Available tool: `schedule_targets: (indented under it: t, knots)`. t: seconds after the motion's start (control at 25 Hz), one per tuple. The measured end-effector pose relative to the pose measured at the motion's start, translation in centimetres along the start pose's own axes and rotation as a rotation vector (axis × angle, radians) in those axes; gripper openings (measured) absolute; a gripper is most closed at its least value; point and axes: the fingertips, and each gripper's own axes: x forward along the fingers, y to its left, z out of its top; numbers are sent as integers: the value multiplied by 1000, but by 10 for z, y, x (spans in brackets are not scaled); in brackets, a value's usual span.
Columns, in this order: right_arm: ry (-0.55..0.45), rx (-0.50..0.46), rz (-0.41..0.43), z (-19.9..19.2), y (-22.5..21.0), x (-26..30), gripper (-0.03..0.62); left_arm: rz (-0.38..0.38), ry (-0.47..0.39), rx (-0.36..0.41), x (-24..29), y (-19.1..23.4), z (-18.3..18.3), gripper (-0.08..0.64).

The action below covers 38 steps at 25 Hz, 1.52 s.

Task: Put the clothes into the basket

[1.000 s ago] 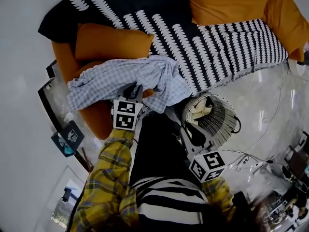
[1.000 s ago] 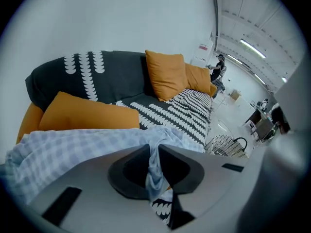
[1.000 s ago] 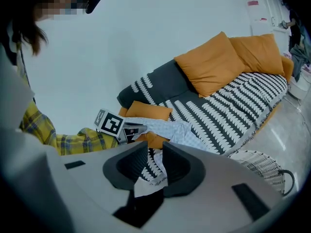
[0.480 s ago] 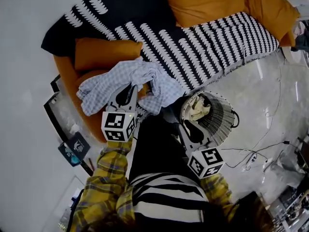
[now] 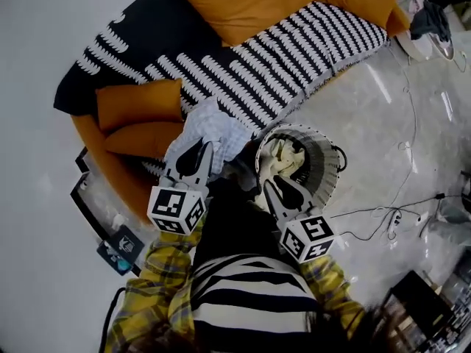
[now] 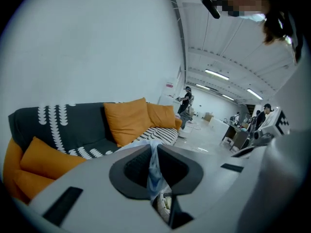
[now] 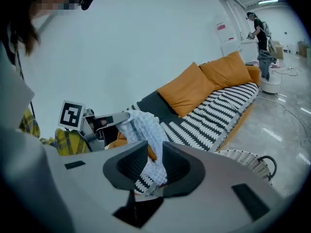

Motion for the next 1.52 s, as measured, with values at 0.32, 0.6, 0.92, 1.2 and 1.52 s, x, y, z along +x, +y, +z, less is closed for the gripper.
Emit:
schedule_targets:
  t: [0.32,0.6,0.92,1.2,1.52]
  knots:
    - [-124,56,-92,-6,-37,-68,107,-204,-58,75,4,-113,30,46]
    - [-231,116,-196,-12,-73,-123,107,-395,-116,159,2,-207,60,46]
    - [-306,162,-256,-28,-98,-174,106,-537,-192,210,-14,-290,95,46]
    - [-345,192,-292,-39,-114,-203,107,-597,-159,241,-7,-333,77,46]
    - [-337,239,-326,-57,-140,-219,107,-581,12,253,25,-342,5,46]
